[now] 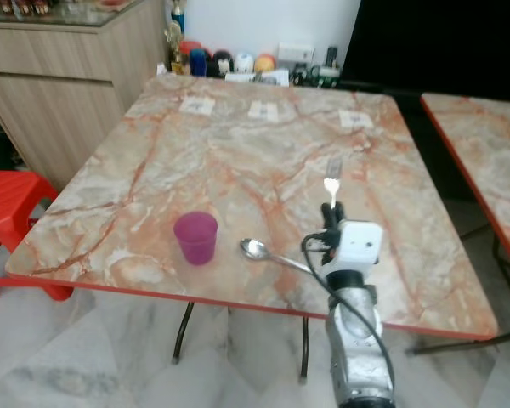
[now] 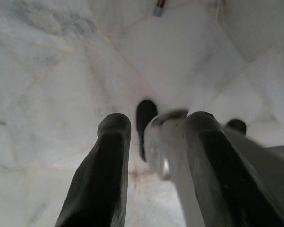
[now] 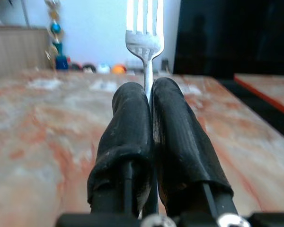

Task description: Setting the table

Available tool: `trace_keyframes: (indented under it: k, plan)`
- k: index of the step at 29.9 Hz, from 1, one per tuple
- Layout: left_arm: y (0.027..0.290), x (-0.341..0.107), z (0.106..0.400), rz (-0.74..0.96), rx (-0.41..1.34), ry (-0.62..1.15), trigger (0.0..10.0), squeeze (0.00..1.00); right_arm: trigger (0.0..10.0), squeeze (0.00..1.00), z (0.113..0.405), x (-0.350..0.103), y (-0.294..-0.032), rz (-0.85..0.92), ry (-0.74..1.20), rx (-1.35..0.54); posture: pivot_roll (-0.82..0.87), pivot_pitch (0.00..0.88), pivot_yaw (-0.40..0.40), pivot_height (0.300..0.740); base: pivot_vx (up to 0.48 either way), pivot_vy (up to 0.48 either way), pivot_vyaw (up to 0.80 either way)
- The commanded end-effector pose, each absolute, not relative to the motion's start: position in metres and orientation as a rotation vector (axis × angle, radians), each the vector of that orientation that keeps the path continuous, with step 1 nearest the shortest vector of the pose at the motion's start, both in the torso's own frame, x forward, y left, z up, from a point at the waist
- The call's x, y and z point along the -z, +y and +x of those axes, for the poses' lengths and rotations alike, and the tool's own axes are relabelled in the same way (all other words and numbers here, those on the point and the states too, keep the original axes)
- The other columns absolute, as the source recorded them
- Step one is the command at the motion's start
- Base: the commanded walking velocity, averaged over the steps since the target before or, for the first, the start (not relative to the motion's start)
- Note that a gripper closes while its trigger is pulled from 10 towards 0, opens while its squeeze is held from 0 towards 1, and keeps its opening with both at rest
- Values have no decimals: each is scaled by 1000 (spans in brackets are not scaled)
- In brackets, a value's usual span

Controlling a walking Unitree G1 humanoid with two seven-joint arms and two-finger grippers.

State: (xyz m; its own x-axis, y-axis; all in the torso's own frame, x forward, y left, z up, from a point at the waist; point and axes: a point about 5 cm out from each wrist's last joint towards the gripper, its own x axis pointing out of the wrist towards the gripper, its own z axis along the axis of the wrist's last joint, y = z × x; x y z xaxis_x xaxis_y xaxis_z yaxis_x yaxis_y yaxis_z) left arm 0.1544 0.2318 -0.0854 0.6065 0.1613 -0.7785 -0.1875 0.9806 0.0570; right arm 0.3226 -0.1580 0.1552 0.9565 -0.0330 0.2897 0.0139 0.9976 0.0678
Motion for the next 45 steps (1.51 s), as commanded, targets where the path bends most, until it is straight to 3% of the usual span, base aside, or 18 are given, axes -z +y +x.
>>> trace_keyframes:
  k: [1,45]
  plan:
    - [231,90,145,-21,-194,940,10000,0,10000,0,323,-153,-156,68,-287,23,81,26,-71,740,0,-304,0]
    - [235,90,141,-14,-181,938,10000,0,10000,0,330,-162,-155,68,-311,55,63,135,-52,740,0,-359,-18]
